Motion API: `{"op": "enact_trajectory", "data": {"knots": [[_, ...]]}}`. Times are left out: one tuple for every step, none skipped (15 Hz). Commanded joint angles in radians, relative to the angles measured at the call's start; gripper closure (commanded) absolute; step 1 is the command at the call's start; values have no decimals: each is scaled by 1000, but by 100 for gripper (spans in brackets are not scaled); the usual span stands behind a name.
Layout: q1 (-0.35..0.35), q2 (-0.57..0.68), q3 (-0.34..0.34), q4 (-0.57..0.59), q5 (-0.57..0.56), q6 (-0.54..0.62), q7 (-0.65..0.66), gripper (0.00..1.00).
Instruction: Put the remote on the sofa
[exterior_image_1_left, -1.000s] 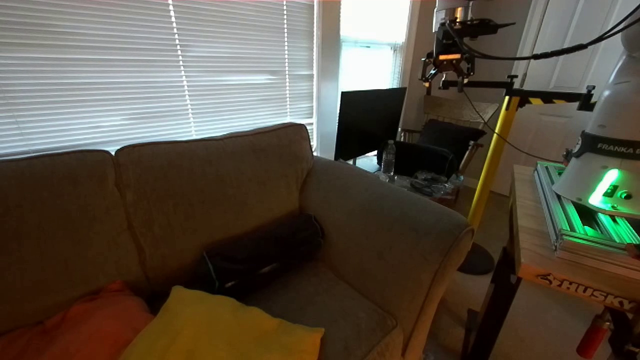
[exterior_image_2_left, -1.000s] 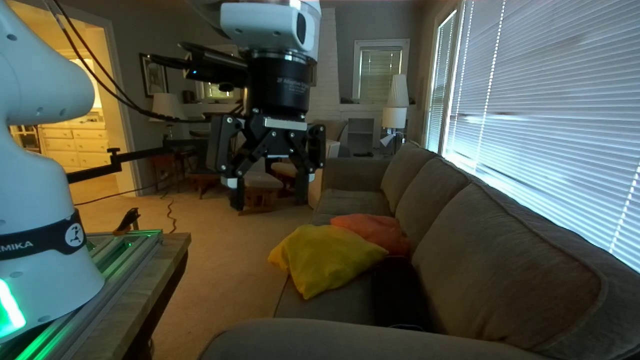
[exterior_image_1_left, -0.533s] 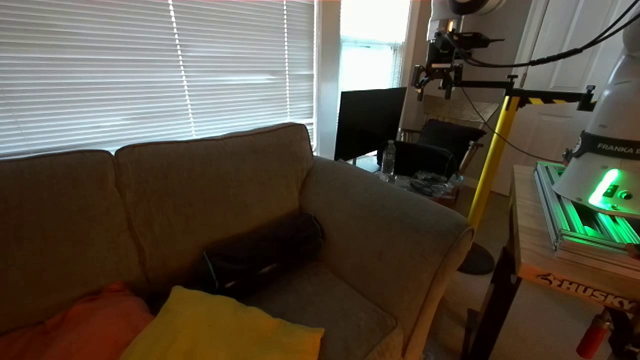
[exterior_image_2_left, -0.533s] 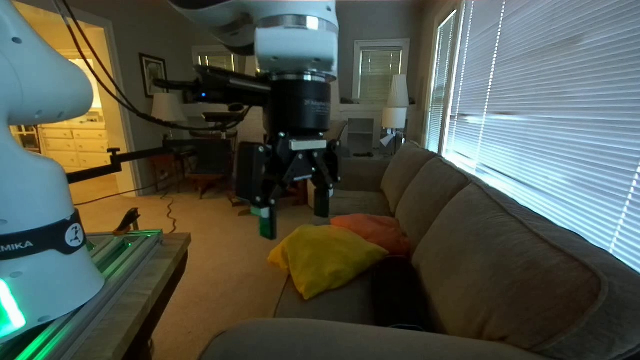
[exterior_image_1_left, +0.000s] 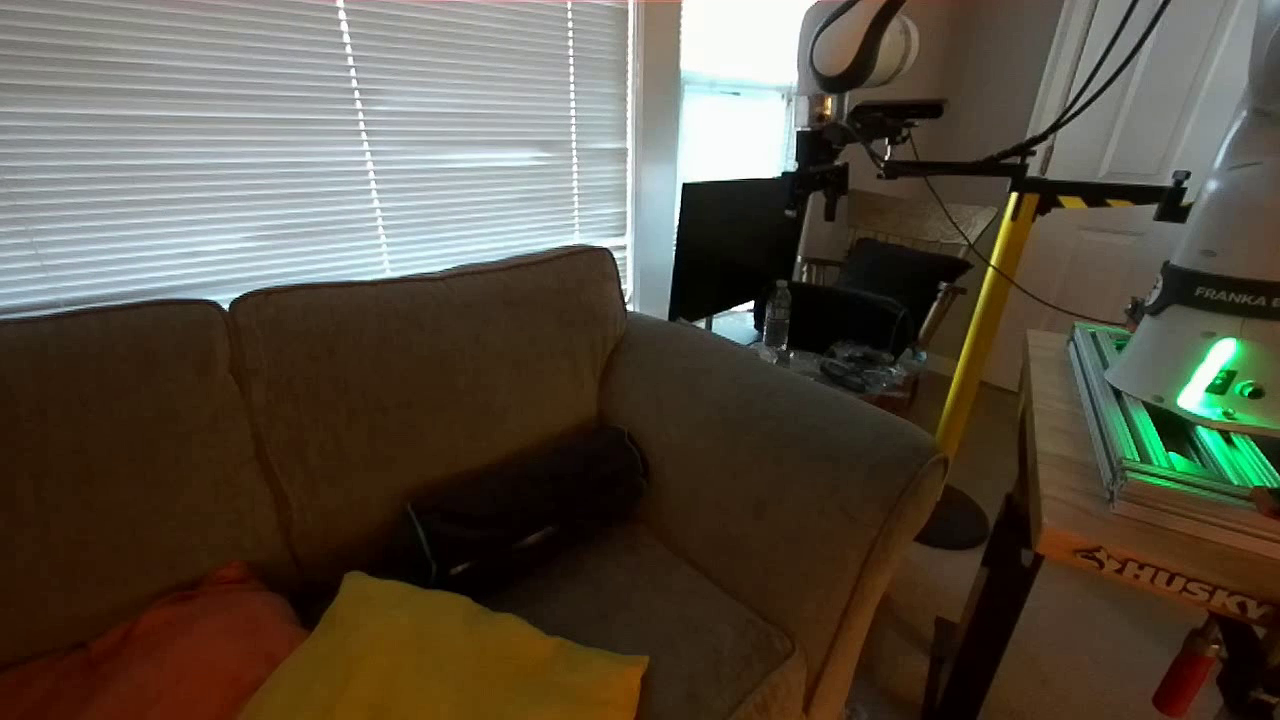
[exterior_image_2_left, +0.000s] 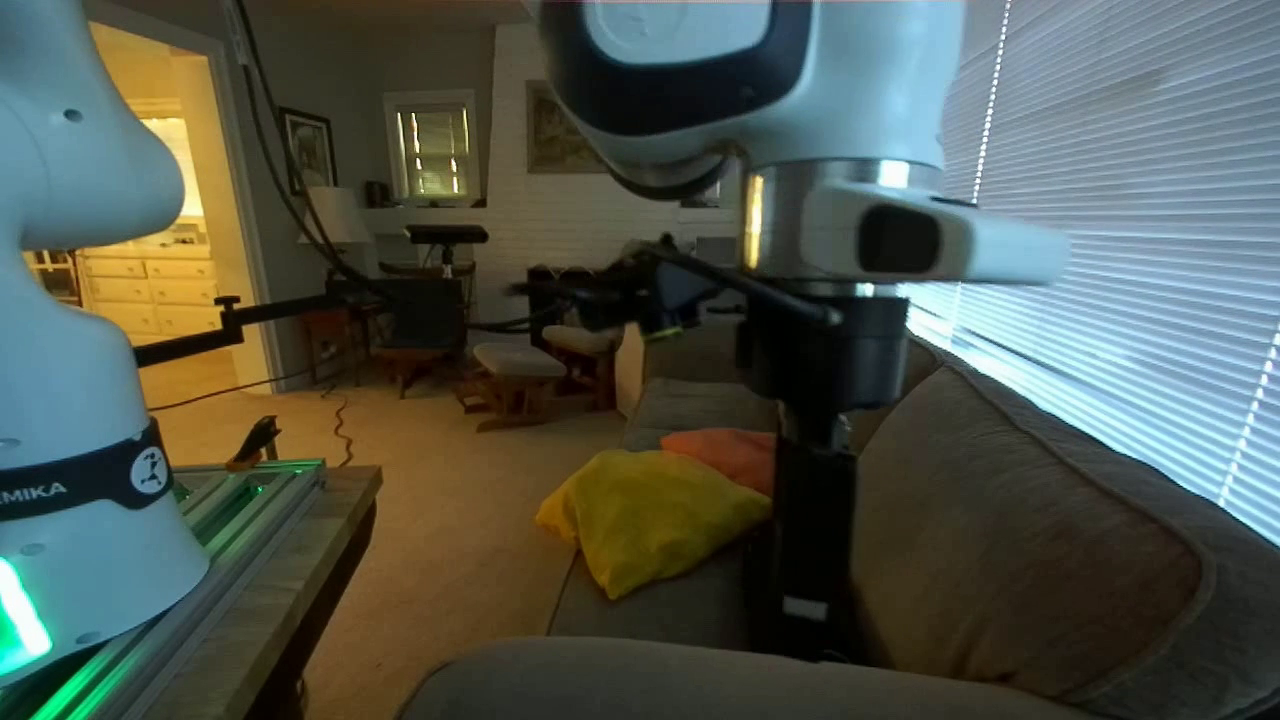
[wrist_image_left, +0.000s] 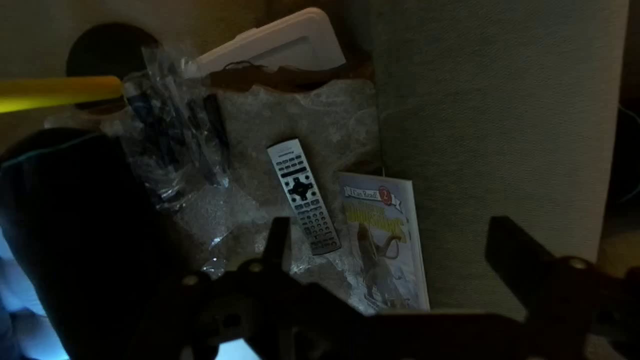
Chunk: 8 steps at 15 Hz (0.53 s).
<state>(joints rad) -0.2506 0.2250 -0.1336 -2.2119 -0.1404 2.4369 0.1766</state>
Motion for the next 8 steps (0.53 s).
{"op": "enact_trajectory", "data": {"knots": [[34,226,-33,255,-49,-77,-121,0],[39,272,-40,312,-62,-89,-141,0],[37,323,-36,369,-53,-100,-174,0],[35,375,-36,426,-48,-109,-196,0],[27,432,-28,481,-31,-116,-220,0],[18,483,-24,535,-19,-133,-236,0],[13,517,-26,576,-1,-149,-222,0],[14,541,-26,598,13,-162,-198,0]]}}
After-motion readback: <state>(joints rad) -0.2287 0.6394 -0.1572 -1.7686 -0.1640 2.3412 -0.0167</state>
